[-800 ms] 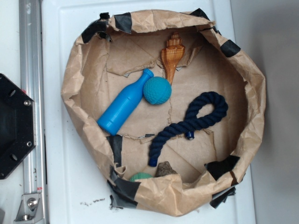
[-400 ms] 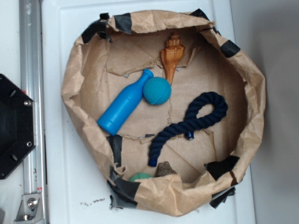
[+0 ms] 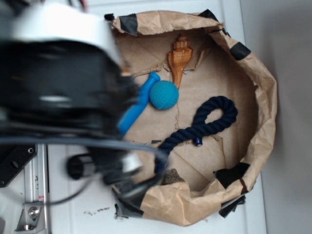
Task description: Grab the blue rope.
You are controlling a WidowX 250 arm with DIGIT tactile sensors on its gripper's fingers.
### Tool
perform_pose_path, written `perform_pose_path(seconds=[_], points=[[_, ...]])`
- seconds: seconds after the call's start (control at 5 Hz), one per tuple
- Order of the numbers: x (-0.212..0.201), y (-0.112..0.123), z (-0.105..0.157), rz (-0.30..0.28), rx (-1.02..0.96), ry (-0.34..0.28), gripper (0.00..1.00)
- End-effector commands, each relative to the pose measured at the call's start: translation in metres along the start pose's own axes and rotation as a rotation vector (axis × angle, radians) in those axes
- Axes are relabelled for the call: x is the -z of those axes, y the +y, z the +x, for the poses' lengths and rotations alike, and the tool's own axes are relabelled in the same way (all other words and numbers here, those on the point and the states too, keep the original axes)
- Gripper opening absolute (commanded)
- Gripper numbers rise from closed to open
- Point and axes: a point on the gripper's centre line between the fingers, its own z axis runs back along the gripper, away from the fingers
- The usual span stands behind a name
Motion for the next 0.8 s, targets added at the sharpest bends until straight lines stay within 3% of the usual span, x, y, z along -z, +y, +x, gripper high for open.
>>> perform_pose_path(seconds=[0.0, 0.2, 0.4, 0.6], points=[[0.082, -0.026, 0.076, 0.007, -0.352, -0.104, 1.0], [0.119, -0.046, 0.084, 0.019, -0.327, -0.011, 1.0], [0.145, -0.052, 0.07, 0.051, -0.283, 0.036, 1.0], [0.164, -0.053, 0.049, 0.094, -0.197, 0.092, 0.0]])
